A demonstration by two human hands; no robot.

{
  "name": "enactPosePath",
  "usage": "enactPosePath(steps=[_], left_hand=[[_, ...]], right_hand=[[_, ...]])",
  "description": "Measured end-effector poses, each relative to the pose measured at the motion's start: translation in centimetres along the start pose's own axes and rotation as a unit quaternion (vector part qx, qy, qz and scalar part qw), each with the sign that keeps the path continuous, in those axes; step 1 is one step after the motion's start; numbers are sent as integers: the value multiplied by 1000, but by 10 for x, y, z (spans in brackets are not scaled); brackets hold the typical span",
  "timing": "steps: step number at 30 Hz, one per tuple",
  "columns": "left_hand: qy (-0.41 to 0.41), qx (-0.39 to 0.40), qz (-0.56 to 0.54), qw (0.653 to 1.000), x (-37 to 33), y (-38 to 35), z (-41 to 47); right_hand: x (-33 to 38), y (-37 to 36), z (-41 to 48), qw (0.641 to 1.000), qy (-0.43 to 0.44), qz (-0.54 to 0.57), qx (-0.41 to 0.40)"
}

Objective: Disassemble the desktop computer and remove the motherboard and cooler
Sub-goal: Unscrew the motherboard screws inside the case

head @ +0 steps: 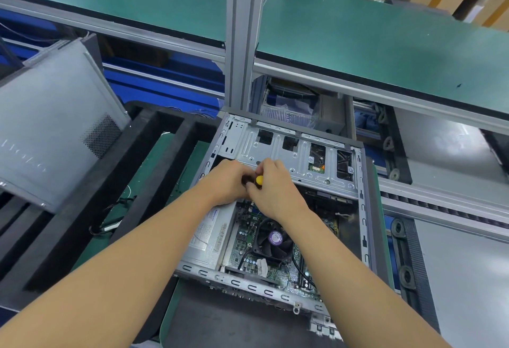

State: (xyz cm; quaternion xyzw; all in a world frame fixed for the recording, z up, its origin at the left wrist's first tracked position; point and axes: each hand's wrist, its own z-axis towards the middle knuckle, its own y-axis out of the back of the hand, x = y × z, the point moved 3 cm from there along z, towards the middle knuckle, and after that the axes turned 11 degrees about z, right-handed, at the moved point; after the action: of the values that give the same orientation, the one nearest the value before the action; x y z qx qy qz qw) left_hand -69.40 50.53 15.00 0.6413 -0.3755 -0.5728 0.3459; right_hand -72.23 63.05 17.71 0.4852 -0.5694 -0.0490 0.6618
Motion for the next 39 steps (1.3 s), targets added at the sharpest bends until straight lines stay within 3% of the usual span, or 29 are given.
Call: enactPosePath(steps=[3,12,22,25,28,32,36,39], left_hand=[[2,5,3,1000,1,0,0],[34,16,-6,999,0,0,-1],[31,64,-37,997,2,5,-2],[71,32,-25,997,3,3,-1],[136,-48,47,988,2,-4,-5],[161,-132,14,978,5,-4,-11],[158,-114,-23,980,5,-3,-11],[153,-53,36,986,1,-6,-11]], right_hand=[[0,1,2,1000,0,-4,-18],[0,2,1,999,-13,23,30],[-1,3,-1,998,38,-42,-22],[-4,8,-6,997,51,-44,-39],[-6,14,-8,997,56,-23,-57],[-8,25,-9,996,58,-5,-70],[-14,43,-11,994,37,33,-100],[-18,60,-11,989,10,75,-124]])
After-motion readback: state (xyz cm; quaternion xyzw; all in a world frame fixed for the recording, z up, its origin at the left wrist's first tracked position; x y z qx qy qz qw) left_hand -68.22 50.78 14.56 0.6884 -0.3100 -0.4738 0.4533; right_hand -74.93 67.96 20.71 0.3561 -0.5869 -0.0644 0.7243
